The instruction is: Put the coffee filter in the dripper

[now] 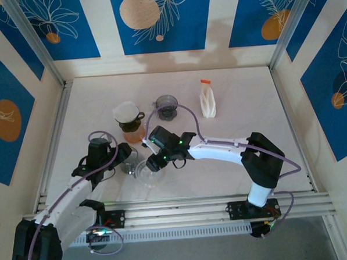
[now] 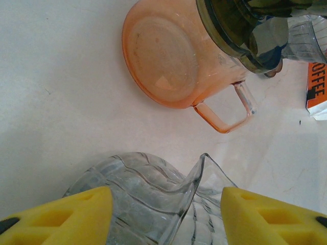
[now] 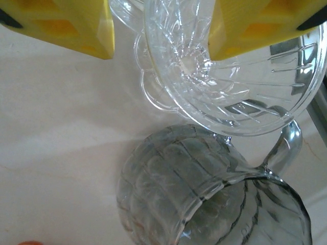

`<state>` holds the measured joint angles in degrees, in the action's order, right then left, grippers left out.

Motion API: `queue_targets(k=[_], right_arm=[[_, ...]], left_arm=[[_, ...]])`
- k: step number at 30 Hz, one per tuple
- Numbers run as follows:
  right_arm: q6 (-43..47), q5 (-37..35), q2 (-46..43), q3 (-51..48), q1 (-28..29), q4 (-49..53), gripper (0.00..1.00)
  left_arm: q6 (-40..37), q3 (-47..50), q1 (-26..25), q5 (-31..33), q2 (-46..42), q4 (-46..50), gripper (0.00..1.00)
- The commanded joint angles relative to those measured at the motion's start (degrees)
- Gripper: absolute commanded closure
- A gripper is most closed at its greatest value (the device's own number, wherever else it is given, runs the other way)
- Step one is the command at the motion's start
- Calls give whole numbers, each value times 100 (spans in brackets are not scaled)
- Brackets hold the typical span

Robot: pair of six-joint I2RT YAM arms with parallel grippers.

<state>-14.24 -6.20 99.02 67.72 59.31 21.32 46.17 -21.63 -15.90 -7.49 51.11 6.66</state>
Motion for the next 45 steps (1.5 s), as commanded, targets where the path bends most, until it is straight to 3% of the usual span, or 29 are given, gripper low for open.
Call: queue_targets(k=[1,8,14,29,39,45], right_arm=[[213,-83,191,266,95,368,52],[88,-514,243,323,127,502,81],[-229,-900,-136,-96,-2,466,95],[-986,-1542,-1463,-1505,-929,1029,100],[-1410,-1568,-2260,-2132,-1551,1193,100],[-1479,-1525,-2848,-2340,-1999,1290,100]], left_arm=[[-31,6,-45,-56,29,54,42],[-73,-52,-45,-135,83,45,42],[-16,-61,-97,-196,48,37,42],[391,-209,-1264,250,719,-595,42],[656,-950,-2325,433,2340,-1596,43],[736,-1570,-2692,282,3206,-1935,44]])
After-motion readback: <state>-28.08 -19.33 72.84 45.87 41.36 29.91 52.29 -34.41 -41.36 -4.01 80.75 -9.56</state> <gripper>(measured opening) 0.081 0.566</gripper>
